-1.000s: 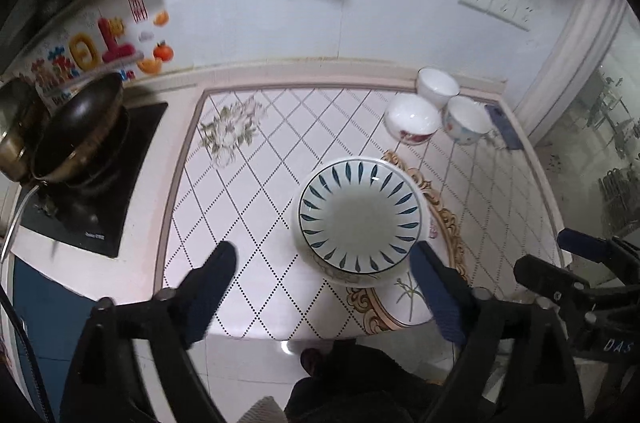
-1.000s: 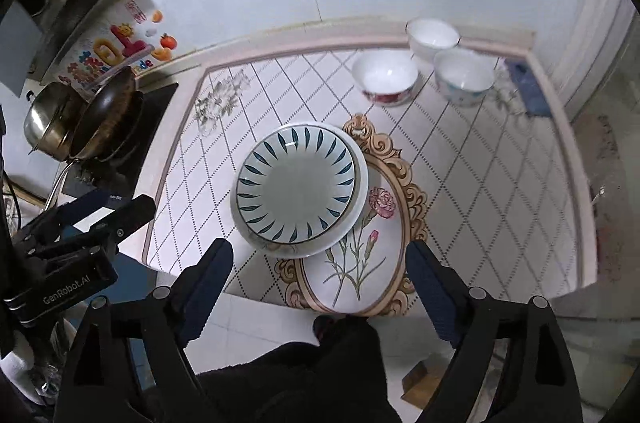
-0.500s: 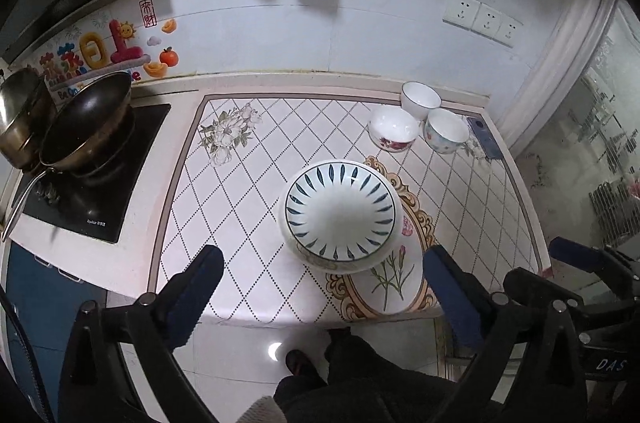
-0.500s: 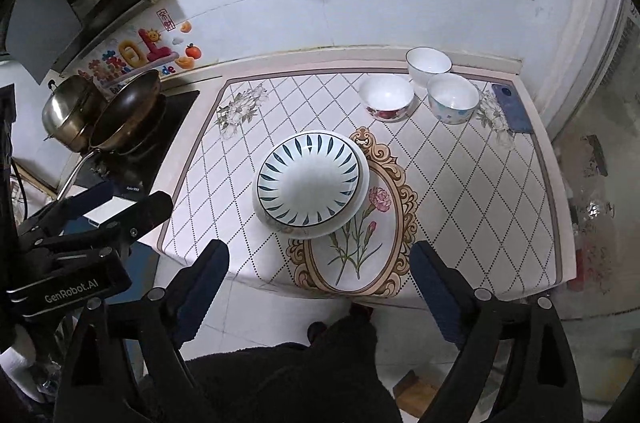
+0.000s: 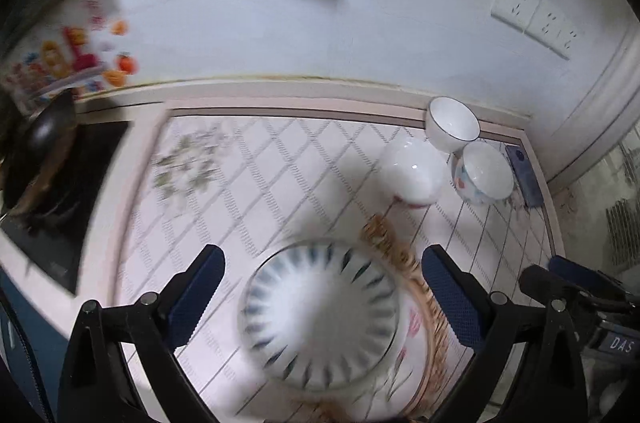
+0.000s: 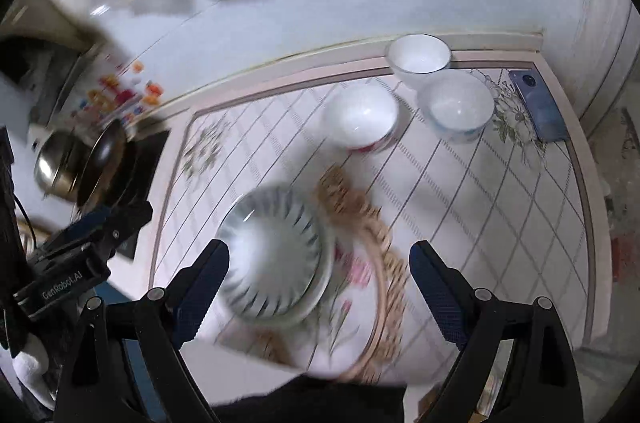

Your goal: Organize plates and bowls

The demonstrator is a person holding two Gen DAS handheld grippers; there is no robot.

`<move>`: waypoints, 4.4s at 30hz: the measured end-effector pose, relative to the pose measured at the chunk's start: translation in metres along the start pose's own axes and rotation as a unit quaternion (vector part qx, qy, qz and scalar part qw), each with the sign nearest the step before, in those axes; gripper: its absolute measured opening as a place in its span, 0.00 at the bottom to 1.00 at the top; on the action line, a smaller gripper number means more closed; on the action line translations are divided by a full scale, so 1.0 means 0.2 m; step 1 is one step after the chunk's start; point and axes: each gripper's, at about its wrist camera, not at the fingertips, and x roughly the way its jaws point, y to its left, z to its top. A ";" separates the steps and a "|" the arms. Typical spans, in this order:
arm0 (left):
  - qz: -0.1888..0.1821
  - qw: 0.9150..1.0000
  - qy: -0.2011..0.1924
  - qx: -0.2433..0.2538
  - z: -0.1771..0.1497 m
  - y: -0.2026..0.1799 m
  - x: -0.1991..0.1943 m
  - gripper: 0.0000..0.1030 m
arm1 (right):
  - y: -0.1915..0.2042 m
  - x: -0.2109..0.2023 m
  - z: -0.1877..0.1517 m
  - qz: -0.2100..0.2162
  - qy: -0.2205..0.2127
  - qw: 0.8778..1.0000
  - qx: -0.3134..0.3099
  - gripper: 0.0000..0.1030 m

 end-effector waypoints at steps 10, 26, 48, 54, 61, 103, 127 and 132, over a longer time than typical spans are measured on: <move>-0.053 0.991 0.120 0.005 0.37 -0.20 0.77 0.61 | -0.44 0.70 0.49 0.042 0.059 0.992 0.104 0.66; -0.057 0.985 0.160 0.024 0.30 -0.30 1.07 0.10 | -0.51 1.16 0.60 0.008 0.091 0.991 0.096 0.19; -0.101 0.978 0.147 0.109 -0.28 -0.69 0.52 0.10 | -0.69 0.46 -0.08 0.001 0.073 0.992 0.102 0.19; -0.094 0.975 0.150 0.134 -0.36 -0.80 0.57 0.10 | -0.87 0.40 -0.24 -0.006 0.063 0.990 0.123 0.18; -0.088 0.972 0.156 0.152 -0.42 -0.86 0.61 0.10 | -0.96 0.43 -0.31 -0.003 0.058 0.987 0.149 0.18; -0.085 0.964 0.207 0.143 0.41 -1.11 1.16 0.15 | -1.35 0.77 0.65 0.035 0.043 0.975 0.215 0.35; -0.124 0.966 0.136 0.183 0.16 -1.02 0.50 0.12 | -1.03 0.34 0.37 -0.004 -0.003 0.993 0.118 0.13; -0.135 0.961 0.144 0.192 -0.03 -1.00 0.35 0.12 | -0.94 0.13 0.13 -0.007 0.001 0.995 0.104 0.13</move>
